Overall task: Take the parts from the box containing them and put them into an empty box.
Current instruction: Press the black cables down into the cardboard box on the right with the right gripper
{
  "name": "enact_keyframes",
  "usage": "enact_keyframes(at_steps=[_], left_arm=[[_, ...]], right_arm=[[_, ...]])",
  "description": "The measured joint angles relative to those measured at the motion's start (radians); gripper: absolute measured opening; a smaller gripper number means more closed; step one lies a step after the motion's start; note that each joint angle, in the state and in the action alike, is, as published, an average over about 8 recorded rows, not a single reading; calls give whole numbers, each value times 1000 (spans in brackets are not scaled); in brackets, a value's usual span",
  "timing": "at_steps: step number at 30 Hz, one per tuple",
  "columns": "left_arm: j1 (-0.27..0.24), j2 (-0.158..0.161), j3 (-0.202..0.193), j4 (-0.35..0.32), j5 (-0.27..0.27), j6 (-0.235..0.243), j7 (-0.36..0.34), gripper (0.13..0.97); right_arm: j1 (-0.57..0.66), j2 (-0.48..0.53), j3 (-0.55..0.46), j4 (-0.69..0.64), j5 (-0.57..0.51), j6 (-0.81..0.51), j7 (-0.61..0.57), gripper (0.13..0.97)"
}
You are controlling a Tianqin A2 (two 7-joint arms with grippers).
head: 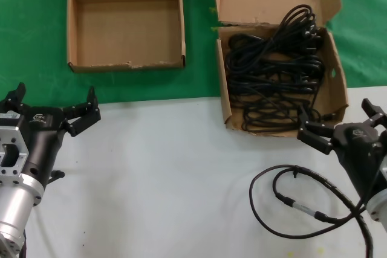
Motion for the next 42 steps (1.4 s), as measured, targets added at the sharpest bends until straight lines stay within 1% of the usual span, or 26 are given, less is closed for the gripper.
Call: enact_keyframes(at_steps=[17, 26, 34, 35, 38, 42], left_arm=[[0, 0, 0, 0, 0, 0, 0, 966], [0, 0, 0, 0, 0, 0, 0, 937], [0, 0, 0, 0, 0, 0, 0, 843], [0, 0, 0, 0, 0, 0, 0, 843], [0, 0, 0, 0, 0, 0, 0, 783], [0, 0, 0, 0, 0, 0, 0, 703]], right_arm=[[0, 0, 0, 0, 0, 0, 0, 966], [0, 0, 0, 0, 0, 0, 0, 966], [3, 21, -18, 3, 12, 16, 3, 966], [4, 32, -27, 6, 17, 23, 3, 966], [8, 79, -63, 22, 44, 50, -4, 966], [25, 173, -133, 47, 83, 88, -41, 966]])
